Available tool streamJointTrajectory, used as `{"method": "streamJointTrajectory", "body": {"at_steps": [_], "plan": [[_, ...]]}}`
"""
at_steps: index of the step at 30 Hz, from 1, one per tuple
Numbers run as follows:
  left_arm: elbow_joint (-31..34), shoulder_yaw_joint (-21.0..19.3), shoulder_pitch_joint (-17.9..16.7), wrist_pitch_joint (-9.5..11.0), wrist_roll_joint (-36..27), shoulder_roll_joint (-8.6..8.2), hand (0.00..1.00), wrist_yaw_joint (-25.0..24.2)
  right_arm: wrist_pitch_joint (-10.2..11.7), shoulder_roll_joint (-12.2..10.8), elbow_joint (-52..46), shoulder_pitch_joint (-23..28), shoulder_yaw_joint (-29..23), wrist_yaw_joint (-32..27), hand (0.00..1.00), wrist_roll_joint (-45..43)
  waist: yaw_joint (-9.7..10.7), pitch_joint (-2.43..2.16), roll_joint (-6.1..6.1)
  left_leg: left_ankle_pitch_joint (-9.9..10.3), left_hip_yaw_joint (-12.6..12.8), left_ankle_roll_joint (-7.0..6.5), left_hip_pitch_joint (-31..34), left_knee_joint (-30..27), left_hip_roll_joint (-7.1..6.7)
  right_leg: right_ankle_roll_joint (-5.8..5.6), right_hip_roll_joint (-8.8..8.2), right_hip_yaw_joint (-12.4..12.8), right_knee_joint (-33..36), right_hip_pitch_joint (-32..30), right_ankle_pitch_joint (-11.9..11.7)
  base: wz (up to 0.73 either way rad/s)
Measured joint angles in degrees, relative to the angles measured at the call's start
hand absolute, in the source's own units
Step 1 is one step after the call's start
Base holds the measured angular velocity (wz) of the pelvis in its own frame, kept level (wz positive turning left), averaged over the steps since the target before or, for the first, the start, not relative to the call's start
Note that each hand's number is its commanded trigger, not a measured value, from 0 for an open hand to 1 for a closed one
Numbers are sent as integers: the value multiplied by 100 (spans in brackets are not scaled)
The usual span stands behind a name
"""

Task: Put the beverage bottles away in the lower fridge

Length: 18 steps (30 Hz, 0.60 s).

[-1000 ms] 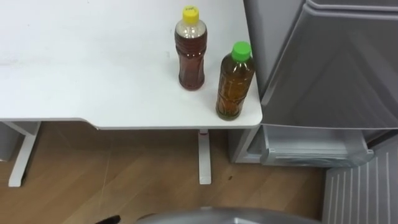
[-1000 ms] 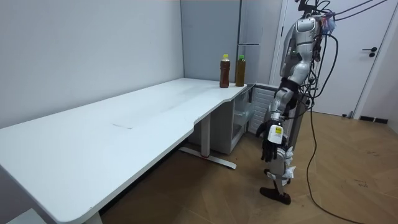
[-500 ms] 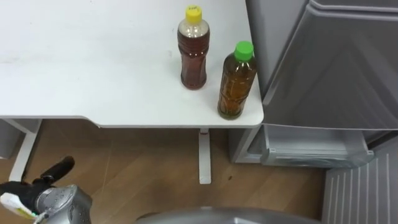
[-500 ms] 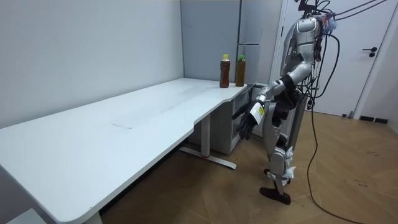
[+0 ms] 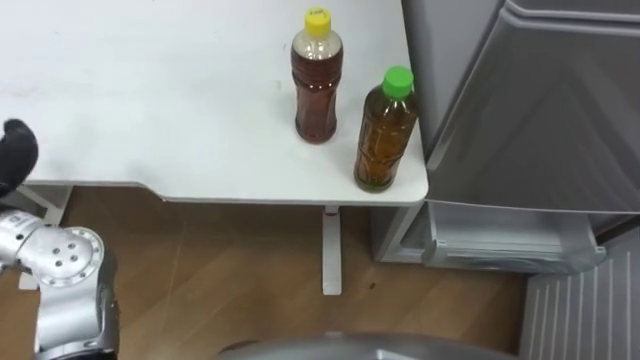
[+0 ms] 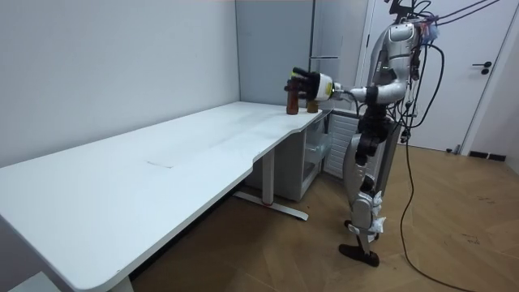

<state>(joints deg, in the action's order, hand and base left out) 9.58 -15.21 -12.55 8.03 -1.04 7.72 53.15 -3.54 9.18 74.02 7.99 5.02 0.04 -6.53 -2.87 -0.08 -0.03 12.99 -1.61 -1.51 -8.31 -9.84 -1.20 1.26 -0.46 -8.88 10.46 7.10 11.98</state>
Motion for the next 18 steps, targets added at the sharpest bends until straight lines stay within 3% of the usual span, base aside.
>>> {"method": "streamJointTrajectory", "body": {"at_steps": [3, 7, 12, 18], "plan": [[708, 197, 102, 50, 86, 17, 0, -164, 98, 2, 212, -102, 49, 38, 0, -5, 65, 6, 2, -1, -9, -1, 1, -1, -9, -18, 2, -3, -70, 40, -13, 5], [1076, 441, 248, 138, 86, 76, 0, -682, 116, 39, 230, -133, 48, 151, 0, -63, 158, 20, 12, -1, -20, -2, -10, 1, -11, -20, -6, -14, -73, 58, -14, 0], [1403, 1126, 558, 129, 59, 74, 0, -1570, 123, 54, 269, -278, 52, 262, 0, -71, 269, 93, 7, -1, -21, -2, 112, -52, -28, -23, -24, -59, -82, -28, -16, 4], [1780, 1708, 1098, 109, -126, 77, 0, -2688, 165, 122, 394, -446, 281, 445, 0, -269, 314, 89, -3, -1, -23, -2, 126, -53, -31, -25, -31, -49, -82, -58, -17, -5]]}}
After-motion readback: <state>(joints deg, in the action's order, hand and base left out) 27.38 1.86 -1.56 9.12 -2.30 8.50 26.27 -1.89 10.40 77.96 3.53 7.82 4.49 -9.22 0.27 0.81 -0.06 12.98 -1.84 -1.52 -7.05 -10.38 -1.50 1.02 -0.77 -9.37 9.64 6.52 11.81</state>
